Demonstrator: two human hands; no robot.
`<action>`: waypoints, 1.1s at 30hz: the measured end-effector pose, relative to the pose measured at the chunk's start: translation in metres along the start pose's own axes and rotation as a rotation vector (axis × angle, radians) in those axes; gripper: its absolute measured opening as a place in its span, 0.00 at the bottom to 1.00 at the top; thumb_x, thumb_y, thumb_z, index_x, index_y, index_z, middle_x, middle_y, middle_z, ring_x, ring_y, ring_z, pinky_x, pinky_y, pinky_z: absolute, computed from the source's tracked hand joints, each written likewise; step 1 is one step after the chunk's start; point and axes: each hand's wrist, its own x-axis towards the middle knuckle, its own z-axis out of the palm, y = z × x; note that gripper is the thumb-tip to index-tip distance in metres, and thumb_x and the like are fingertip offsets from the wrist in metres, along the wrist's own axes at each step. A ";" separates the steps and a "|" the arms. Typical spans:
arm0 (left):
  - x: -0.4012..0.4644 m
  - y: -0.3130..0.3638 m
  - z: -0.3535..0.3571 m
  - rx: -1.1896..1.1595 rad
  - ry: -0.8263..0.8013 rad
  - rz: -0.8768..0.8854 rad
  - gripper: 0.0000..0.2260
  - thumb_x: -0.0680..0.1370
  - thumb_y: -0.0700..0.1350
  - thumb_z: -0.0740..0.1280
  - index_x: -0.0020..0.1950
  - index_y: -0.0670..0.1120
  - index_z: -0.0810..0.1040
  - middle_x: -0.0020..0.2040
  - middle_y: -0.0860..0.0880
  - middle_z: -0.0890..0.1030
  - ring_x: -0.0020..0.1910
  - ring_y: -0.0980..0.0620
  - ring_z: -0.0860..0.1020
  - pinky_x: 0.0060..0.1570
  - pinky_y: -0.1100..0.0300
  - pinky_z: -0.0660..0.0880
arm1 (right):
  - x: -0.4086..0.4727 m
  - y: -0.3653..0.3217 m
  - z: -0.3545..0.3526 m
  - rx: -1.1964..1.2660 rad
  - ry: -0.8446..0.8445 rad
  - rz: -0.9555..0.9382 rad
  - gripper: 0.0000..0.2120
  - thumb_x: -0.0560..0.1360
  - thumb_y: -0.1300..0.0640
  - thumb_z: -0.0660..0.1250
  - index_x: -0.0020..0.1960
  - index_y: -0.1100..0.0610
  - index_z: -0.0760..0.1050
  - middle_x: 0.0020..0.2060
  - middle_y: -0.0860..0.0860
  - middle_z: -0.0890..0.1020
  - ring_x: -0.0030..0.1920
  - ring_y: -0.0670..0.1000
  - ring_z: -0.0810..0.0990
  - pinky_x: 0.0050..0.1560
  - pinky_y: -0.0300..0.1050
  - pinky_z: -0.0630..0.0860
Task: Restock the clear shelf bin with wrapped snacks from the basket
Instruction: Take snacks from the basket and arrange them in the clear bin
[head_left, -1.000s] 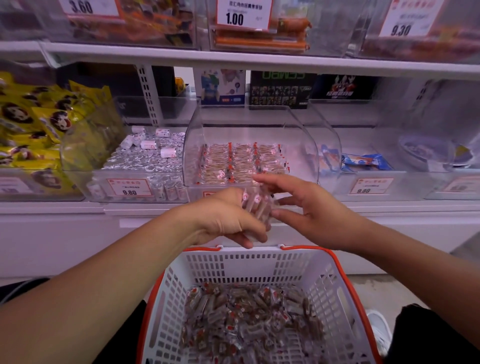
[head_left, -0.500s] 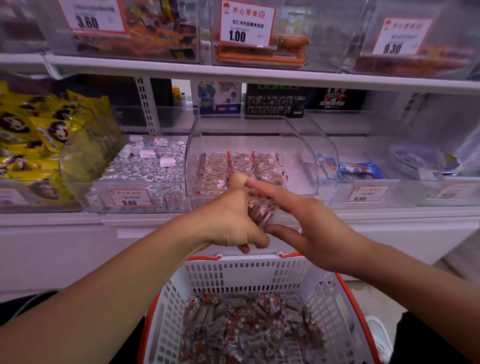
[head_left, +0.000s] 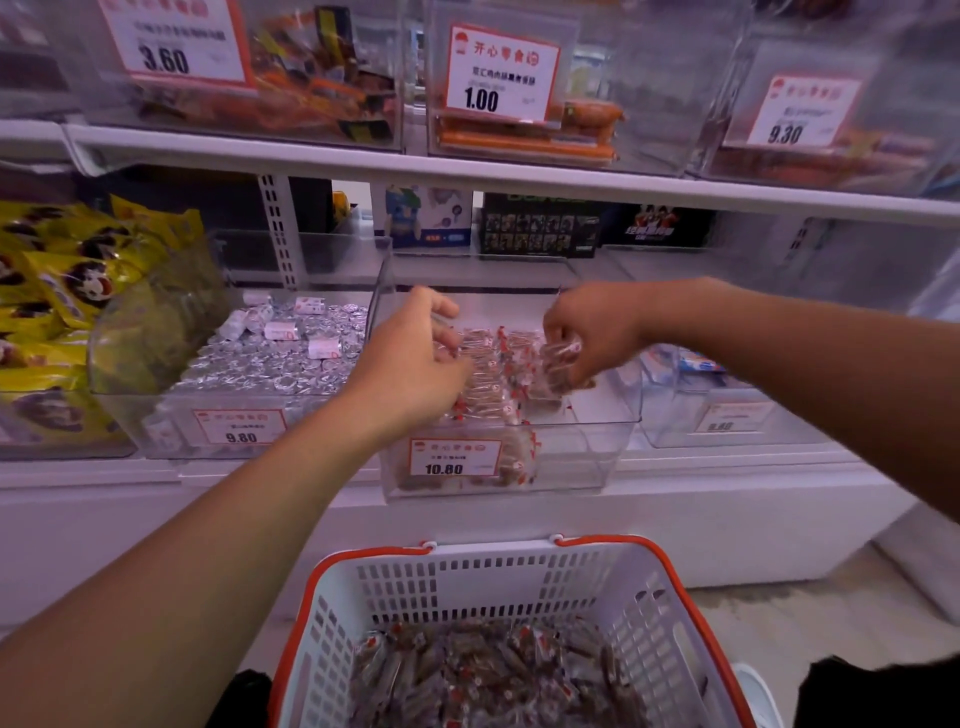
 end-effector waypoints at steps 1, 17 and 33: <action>0.001 -0.005 0.002 0.077 -0.020 0.036 0.16 0.77 0.38 0.69 0.59 0.52 0.69 0.50 0.53 0.77 0.47 0.54 0.77 0.38 0.62 0.74 | 0.010 0.000 0.008 -0.012 -0.068 0.008 0.22 0.66 0.42 0.76 0.54 0.52 0.76 0.48 0.48 0.79 0.48 0.51 0.76 0.48 0.43 0.71; 0.008 -0.027 0.022 0.489 -0.219 0.113 0.11 0.78 0.40 0.62 0.60 0.49 0.75 0.54 0.47 0.79 0.51 0.46 0.78 0.54 0.47 0.77 | 0.039 -0.015 0.058 0.020 0.078 0.008 0.17 0.65 0.54 0.78 0.37 0.46 0.69 0.36 0.45 0.73 0.40 0.51 0.74 0.30 0.38 0.61; -0.041 -0.006 0.015 0.656 -0.348 0.572 0.17 0.70 0.54 0.63 0.26 0.46 0.69 0.21 0.50 0.69 0.22 0.55 0.68 0.26 0.60 0.69 | -0.085 -0.046 0.046 0.904 0.075 -0.110 0.06 0.66 0.63 0.79 0.36 0.54 0.85 0.25 0.47 0.82 0.23 0.41 0.77 0.25 0.31 0.71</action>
